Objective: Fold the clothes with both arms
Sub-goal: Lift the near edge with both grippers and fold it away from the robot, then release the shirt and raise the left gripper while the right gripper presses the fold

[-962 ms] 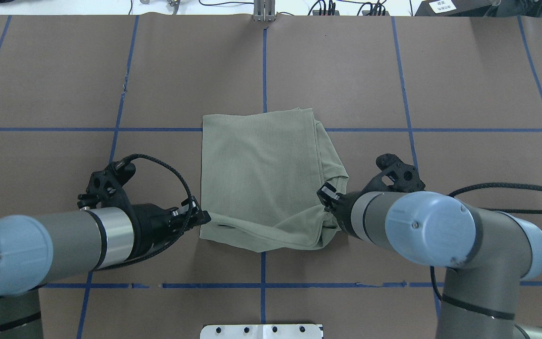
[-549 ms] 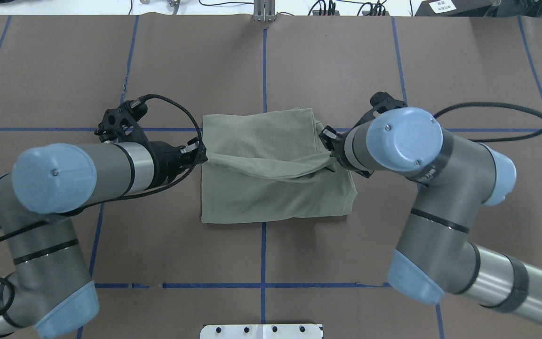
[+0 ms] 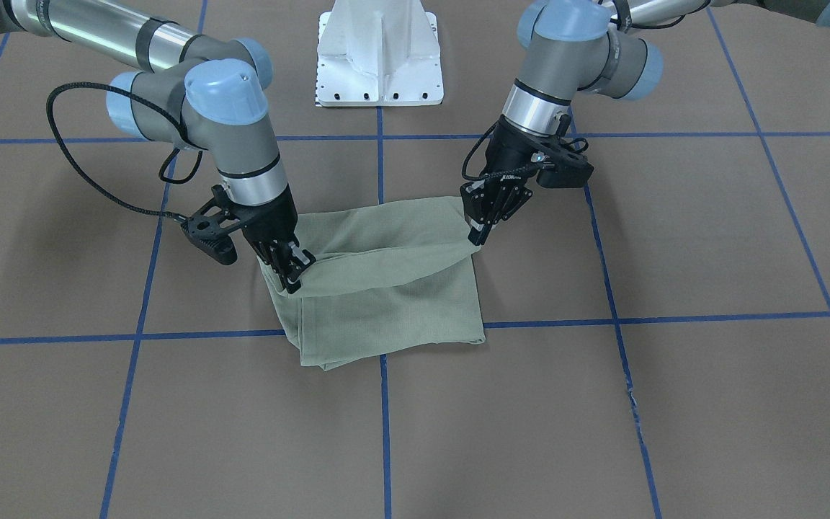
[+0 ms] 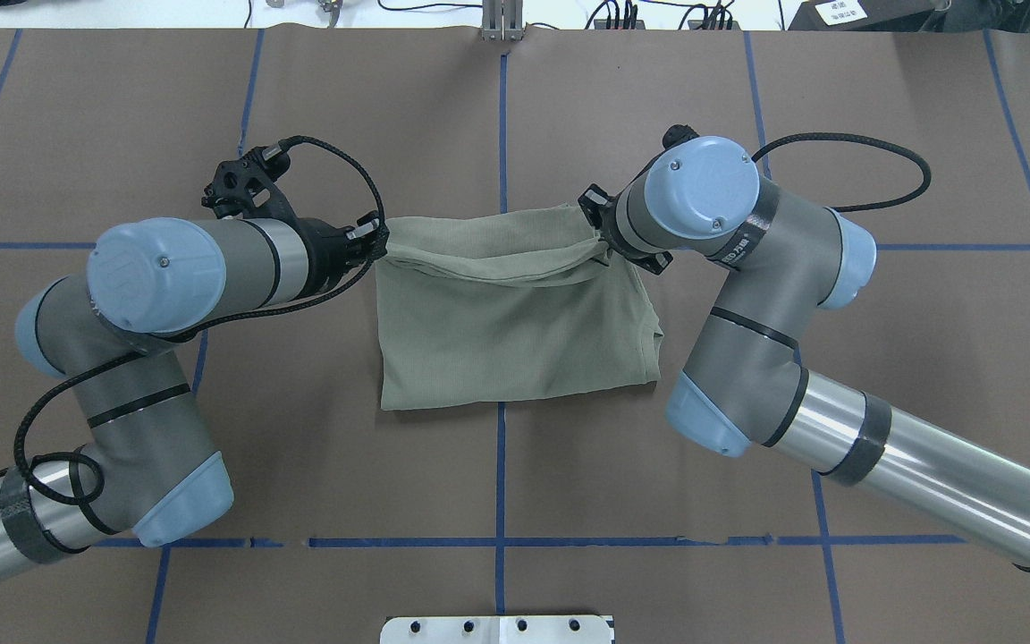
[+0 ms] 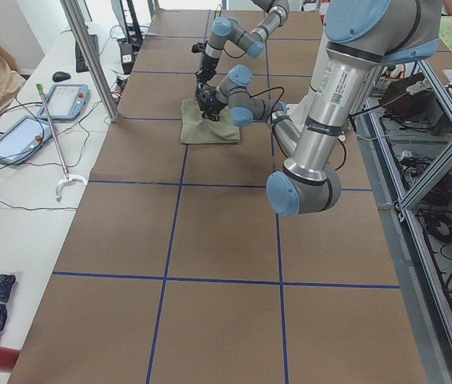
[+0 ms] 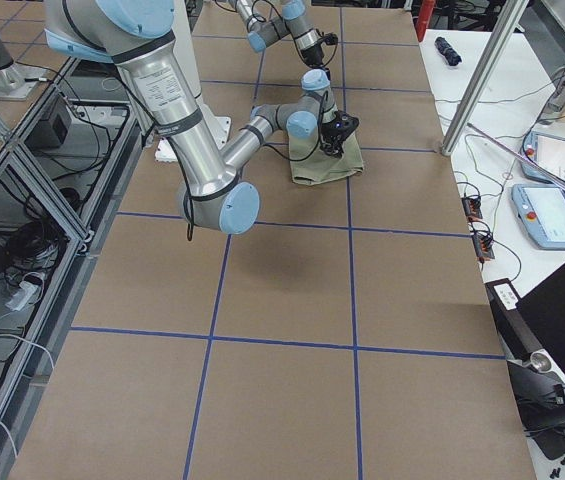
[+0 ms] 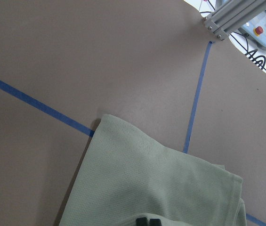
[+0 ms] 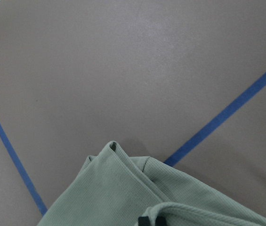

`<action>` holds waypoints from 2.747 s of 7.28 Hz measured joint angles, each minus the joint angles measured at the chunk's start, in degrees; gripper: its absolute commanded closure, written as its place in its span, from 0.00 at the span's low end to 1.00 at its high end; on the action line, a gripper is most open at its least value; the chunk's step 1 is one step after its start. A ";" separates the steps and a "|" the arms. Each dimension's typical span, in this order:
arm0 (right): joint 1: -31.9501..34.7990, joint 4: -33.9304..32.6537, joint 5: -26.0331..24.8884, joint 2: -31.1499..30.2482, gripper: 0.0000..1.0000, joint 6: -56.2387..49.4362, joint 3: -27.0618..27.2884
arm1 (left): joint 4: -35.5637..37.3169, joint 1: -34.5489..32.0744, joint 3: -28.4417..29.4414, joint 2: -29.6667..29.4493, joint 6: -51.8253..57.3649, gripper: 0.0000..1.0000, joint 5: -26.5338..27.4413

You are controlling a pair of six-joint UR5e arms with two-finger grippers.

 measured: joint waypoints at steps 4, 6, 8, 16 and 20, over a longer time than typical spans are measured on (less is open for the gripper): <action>2.01 2.83 0.88 2.81 0.00 -5.84 -7.93 | -7.61 -4.12 14.20 -4.73 3.73 0.49 0.30; 8.64 8.84 5.57 3.16 0.00 -15.49 -13.70 | -15.39 -7.98 24.82 -7.36 9.60 0.49 0.39; 14.03 11.01 11.26 2.20 0.00 -22.57 -15.50 | -17.46 -9.03 26.71 -7.39 11.82 0.50 0.12; -1.53 8.40 1.21 -1.95 1.00 -12.94 -1.96 | -17.71 -22.34 23.87 -3.01 28.53 0.51 -19.90; -6.83 5.86 -5.00 1.03 1.00 -13.28 -4.62 | -17.75 -23.08 23.78 -2.97 28.84 0.51 -20.12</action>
